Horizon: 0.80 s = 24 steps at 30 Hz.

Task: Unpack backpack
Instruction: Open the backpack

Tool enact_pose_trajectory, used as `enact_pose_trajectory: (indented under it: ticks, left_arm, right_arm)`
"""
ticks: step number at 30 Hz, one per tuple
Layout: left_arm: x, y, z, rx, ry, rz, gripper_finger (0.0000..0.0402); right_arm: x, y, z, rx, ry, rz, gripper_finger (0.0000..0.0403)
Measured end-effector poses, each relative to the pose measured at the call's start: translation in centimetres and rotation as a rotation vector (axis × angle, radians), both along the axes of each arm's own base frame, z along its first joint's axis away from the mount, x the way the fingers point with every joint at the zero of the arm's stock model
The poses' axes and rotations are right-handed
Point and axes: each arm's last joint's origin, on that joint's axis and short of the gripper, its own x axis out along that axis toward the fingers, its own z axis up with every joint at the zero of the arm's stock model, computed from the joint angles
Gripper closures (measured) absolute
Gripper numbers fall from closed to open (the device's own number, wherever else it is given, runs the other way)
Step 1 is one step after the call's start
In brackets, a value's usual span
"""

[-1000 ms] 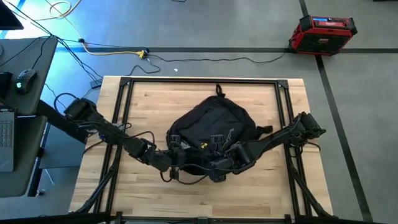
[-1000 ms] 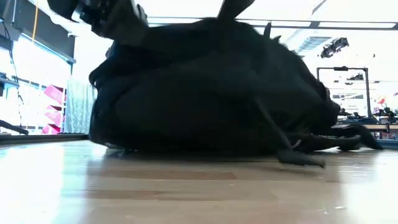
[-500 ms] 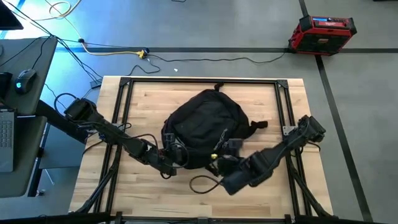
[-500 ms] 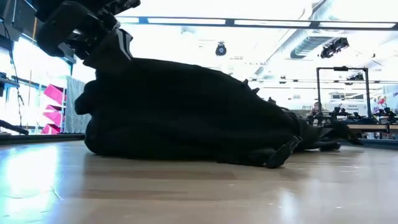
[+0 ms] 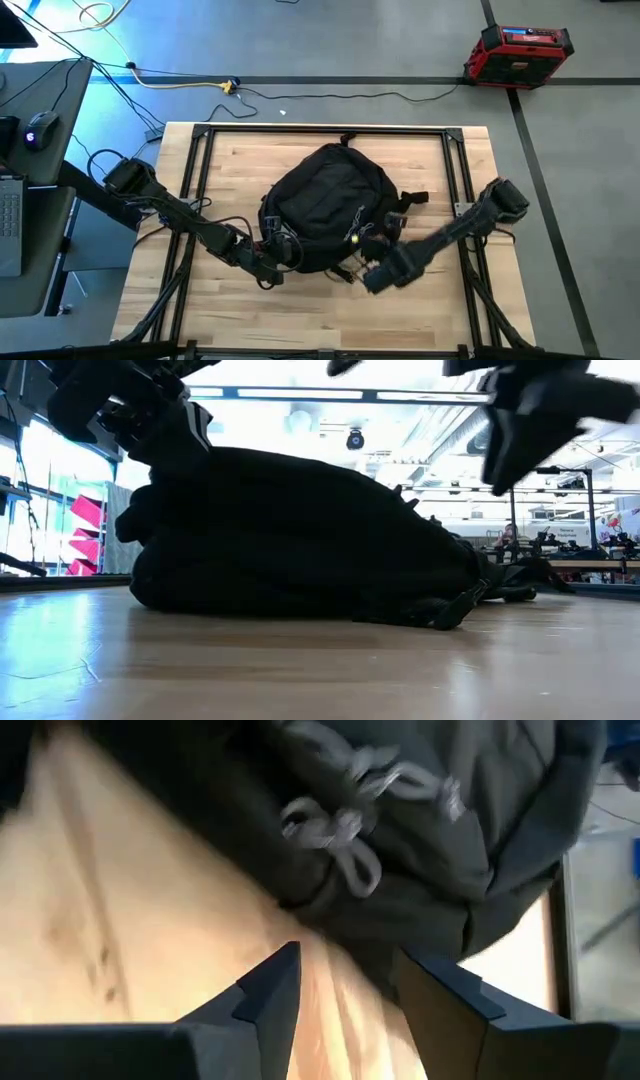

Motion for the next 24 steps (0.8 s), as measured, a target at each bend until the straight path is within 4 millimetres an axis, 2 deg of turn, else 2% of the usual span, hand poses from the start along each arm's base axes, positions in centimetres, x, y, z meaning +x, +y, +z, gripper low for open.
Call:
enact_pose_trajectory:
  ticks: [6, 8, 12, 17, 24]
  left_arm:
    - [0.0, 0.0, 0.0, -0.006, 0.002, -0.005, 0.0401]
    - [0.0, 0.0, 0.0, -0.006, 0.001, -0.005, 0.0401]
    - [0.0, 0.0, 0.0, -0.007, 0.0, -0.006, 0.0401]
    - [0.0, 0.0, 0.0, -0.008, 0.0, -0.006, 0.0401]
    - [0.1, 0.0, 0.1, -0.012, -0.006, -0.003, 0.0401]
  right_arm:
    - [0.5, -4.0, 1.2, 0.287, -0.268, -0.022, 0.025]
    - [0.4, -4.9, 0.7, 0.353, -0.334, -0.03, 0.0243]
    - [-0.1, -6.5, -0.9, 0.371, -0.358, -0.1, 0.0226]
    - [-0.7, -7.4, -3.2, 0.366, -0.329, -0.16, 0.022]
    - [-0.5, -7.3, -4.4, 0.434, -0.401, -0.15, 0.0242]
